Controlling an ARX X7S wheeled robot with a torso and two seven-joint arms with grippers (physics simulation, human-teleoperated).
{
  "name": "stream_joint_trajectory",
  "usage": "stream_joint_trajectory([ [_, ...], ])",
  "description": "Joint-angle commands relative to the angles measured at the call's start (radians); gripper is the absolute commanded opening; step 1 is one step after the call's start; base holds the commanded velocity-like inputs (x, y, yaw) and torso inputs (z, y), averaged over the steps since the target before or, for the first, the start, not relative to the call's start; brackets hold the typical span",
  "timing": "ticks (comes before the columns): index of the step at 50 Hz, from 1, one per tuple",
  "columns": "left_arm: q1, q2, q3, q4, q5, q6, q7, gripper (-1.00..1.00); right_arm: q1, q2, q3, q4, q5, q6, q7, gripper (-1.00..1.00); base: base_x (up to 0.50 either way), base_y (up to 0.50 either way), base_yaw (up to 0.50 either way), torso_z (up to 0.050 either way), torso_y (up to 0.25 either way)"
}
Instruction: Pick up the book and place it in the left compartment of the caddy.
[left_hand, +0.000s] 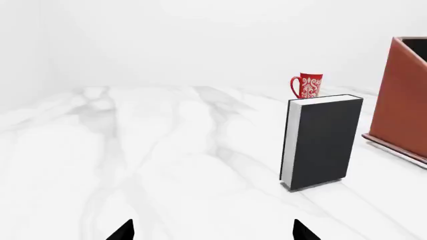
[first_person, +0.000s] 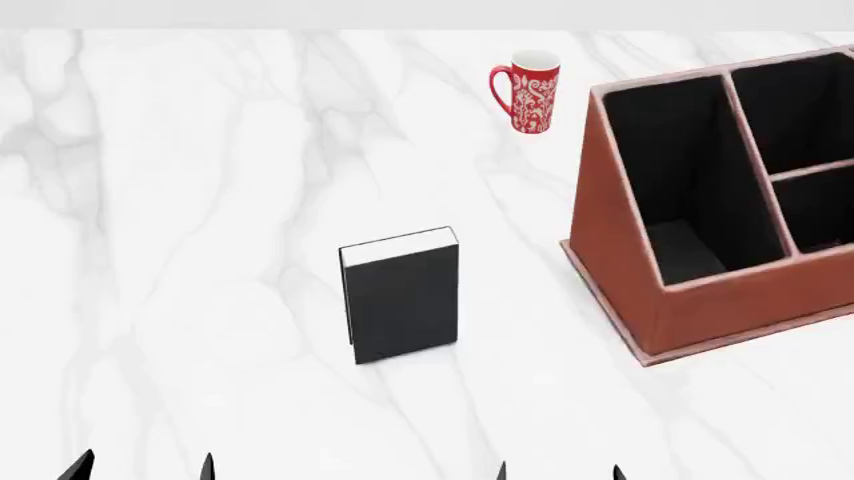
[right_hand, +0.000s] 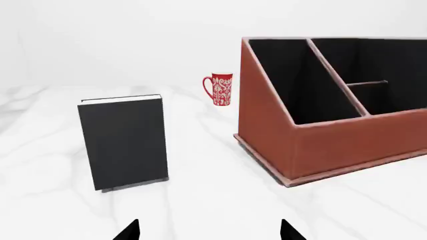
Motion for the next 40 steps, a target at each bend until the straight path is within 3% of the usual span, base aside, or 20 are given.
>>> stream_joint_trajectory([
  [1,0.003,-0.03,0.035,0.01,-0.03,-0.006,-0.035,1.0,-0.001,0.02,-0.025,-0.006,0.02,0.004,0.025,1.0,0.0,0.0,0.0,0.0,0.0],
  [9,0.011,-0.057,0.061,0.06,-0.033,-0.042,-0.058,1.0,-0.007,0.044,-0.04,-0.073,0.045,0.052,0.065,1.0,0.0,0.0,0.0,0.0,0.0],
  [26,0.053,-0.163,-0.022,0.601,-0.181,-0.424,-0.05,1.0,-0.042,0.103,-0.046,-0.654,0.055,0.578,0.115,1.0,0.0,0.0,0.0,0.0,0.0],
  [40,0.069,-0.21,-0.079,0.759,-0.223,-0.519,-0.078,1.0,-0.061,0.145,-0.074,-0.956,0.065,0.798,0.133,1.0,0.0,0.0,0.0,0.0,0.0],
])
